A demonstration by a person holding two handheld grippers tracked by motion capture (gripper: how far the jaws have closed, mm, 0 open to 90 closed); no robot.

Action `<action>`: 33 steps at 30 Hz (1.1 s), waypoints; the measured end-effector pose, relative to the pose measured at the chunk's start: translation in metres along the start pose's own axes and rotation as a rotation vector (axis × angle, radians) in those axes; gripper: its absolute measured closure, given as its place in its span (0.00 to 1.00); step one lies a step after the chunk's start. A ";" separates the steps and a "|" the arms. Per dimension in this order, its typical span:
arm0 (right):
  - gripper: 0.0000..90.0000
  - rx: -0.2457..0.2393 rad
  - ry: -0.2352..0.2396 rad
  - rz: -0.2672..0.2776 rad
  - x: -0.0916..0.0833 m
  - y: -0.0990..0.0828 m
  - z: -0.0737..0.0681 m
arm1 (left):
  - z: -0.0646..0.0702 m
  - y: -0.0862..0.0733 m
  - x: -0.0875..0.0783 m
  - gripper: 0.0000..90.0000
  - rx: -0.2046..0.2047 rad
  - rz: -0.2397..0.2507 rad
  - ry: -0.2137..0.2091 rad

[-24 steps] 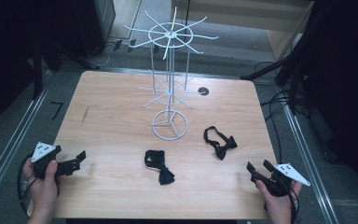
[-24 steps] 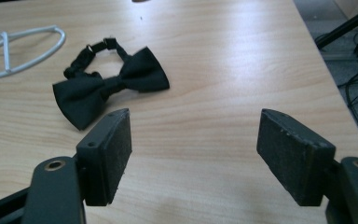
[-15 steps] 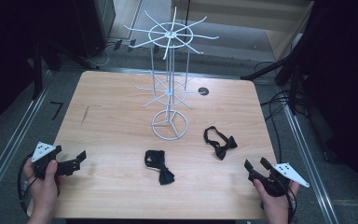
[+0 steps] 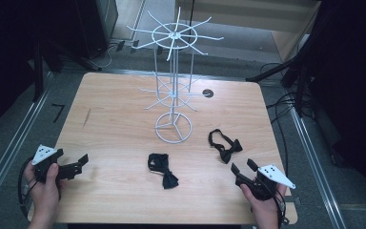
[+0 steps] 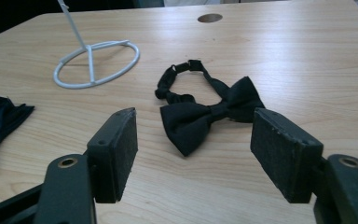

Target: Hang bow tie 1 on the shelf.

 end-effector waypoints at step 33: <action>0.37 -0.002 0.113 0.003 0.020 0.002 -0.060 | -0.001 0.000 0.001 0.00 -0.008 -0.008 0.004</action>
Point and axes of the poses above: each handheld gripper's, and its own axes: x roughly forward along the jaws, y roughly out of its top, z roughly to its right, the point moved 6 cm from there along x, roughly forward along the jaws, and after that the axes turned 8 degrees about z, right-handed, at the moved point
